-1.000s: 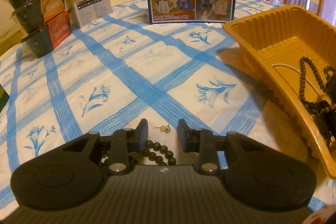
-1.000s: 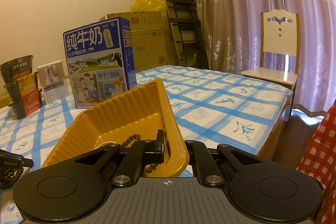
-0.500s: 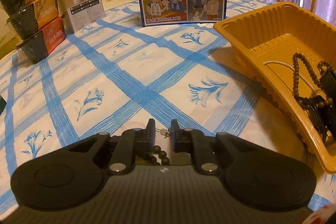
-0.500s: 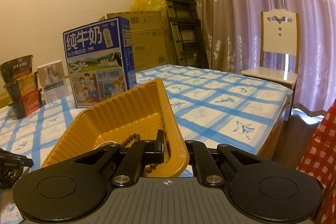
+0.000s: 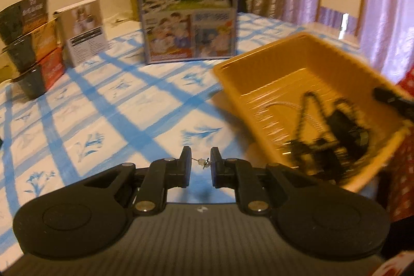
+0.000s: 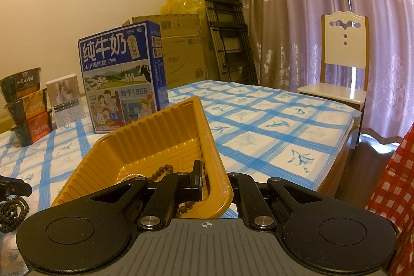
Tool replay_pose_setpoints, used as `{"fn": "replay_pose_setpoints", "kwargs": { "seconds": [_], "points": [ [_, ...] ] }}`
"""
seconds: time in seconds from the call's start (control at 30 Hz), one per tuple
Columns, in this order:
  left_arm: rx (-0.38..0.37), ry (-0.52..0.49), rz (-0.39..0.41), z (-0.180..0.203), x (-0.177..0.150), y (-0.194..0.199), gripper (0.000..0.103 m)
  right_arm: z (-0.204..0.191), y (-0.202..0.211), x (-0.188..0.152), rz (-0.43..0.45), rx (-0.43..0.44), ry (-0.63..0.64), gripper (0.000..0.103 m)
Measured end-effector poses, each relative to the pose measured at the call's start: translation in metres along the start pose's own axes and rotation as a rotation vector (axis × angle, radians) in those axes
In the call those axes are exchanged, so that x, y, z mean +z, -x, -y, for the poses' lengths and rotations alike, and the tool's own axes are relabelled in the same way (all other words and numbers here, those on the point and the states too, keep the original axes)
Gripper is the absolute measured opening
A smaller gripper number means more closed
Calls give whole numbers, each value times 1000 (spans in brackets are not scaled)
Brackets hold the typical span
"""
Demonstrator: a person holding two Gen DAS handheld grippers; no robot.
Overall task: Organize jewelry
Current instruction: 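Carry the earring into the orange tray and open the left tool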
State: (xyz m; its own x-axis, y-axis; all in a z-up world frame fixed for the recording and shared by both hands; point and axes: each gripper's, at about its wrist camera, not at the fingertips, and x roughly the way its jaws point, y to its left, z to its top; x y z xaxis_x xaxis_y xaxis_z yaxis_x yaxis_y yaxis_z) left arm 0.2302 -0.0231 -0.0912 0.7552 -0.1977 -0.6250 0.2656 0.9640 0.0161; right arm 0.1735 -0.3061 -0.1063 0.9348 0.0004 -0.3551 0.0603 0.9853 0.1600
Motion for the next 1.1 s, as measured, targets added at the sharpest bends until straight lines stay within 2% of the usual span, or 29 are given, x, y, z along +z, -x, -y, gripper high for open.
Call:
{"fn": "replay_pose_setpoints", "kwargs": {
  "seconds": [0.2,0.5,0.7,0.87,0.97,1.1],
  "points": [
    [-109,32,29,33,12,9,13,0,-1,0,0,0,2,7],
    [-193,60,14,71,25,-15,13,-1,-1,0,1,1,2,7],
    [-205,70,-2,81,28,-31,14,0,-2,1,2,3,4,7],
    [-212,100,8,77,28,-27,23,-1,-2,0,2,3,4,7],
    [-189,131,24,67,28,-17,27,0,-2,0,2,2,4,7],
    [-147,159,41,49,24,0,28,0,-6,1,0,0,4,7]
  ]
}}
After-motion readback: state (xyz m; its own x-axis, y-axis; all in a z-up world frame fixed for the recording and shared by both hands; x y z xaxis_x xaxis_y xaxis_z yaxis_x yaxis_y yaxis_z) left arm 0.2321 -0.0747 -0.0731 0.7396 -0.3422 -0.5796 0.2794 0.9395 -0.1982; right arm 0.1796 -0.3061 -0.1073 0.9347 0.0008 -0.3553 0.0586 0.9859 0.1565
